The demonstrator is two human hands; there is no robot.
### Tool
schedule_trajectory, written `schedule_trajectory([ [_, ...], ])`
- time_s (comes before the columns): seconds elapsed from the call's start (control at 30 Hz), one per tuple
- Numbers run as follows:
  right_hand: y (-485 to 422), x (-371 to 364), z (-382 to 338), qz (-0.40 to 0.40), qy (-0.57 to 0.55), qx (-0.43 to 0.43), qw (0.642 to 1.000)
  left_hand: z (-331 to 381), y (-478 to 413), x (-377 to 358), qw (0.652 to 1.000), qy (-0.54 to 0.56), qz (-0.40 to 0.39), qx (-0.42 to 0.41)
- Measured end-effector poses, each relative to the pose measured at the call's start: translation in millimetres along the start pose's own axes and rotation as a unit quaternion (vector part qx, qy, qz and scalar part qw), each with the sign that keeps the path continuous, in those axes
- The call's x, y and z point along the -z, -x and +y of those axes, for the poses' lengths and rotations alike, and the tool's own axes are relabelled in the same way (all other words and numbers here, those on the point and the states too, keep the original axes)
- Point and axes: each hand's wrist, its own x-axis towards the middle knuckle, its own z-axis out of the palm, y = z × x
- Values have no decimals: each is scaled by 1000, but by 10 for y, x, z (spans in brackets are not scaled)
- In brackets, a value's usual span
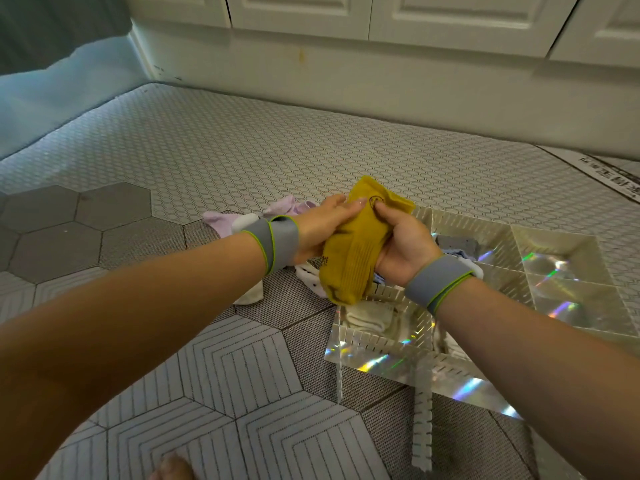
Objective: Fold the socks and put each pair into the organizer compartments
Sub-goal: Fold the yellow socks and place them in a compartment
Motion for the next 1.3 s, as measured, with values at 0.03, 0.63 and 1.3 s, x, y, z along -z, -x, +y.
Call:
schedule_trajectory([
  [0.03, -5, -1, -12, -1, -9, -1, 1000, -42, -11, 6, 1000, 0, -19, -3],
  [0.63, 38, 114, -89, -12, 24, 27, 999, -70, -39, 81, 987, 122, 22, 104],
  [1.3, 112, 264, -7, -42, 211, 51, 975, 54, 25, -37, 968, -242, 52, 35],
])
